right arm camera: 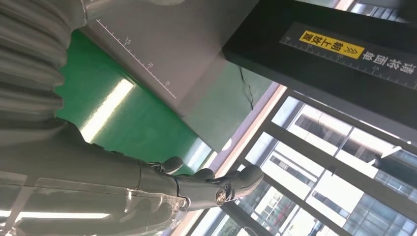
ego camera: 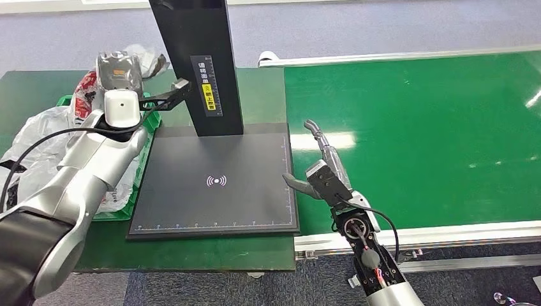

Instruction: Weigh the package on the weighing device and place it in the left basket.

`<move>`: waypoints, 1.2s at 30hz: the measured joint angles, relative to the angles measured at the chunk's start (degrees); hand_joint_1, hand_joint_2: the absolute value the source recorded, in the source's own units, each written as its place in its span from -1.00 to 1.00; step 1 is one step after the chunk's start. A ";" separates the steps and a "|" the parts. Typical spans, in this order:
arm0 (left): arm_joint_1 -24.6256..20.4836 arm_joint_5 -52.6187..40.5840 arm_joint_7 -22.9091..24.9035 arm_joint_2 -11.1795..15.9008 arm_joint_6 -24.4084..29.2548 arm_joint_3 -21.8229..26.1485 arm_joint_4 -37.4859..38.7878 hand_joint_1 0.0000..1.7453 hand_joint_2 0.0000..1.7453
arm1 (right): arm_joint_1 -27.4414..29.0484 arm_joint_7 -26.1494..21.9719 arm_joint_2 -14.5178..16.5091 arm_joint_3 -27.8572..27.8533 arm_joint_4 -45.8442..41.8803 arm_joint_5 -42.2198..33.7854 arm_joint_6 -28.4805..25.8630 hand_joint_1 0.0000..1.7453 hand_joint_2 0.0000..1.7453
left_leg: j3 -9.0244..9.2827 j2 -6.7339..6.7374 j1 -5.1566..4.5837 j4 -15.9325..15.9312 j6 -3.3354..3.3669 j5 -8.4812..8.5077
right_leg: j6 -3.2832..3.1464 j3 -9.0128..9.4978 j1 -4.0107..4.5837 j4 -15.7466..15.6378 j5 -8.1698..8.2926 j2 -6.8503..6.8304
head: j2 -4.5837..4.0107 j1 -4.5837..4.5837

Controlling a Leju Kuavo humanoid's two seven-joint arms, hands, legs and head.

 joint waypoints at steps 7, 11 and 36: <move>-2.65 0.00 -0.52 0.40 -10.20 -11.16 9.46 -0.29 1.00 | -1.23 -0.36 1.10 0.00 0.95 0.98 0.78 -1.00 1.00 | -0.06 -0.04 0.03 -0.04 0.00 -0.01 | -0.02 -0.07 0.04 0.01 -0.02 -0.02 | 0.00 0.00; -3.10 0.00 0.73 0.50 -10.04 -14.32 11.58 -1.00 1.00 | -1.84 -0.42 1.42 -0.04 1.48 1.36 1.18 -1.00 1.00 | -0.07 -0.06 0.03 -0.04 0.00 0.00 | -0.02 -0.05 0.03 0.01 -0.02 -0.03 | 0.01 0.01; -4.09 0.00 4.49 1.95 -3.18 -19.46 14.77 -1.00 1.00 | -2.86 0.24 1.50 -0.13 1.71 1.68 2.72 -1.00 1.00 | -0.07 -0.08 0.03 -0.03 0.00 0.00 | -0.01 -0.04 0.03 0.01 -0.02 -0.04 | 0.00 0.00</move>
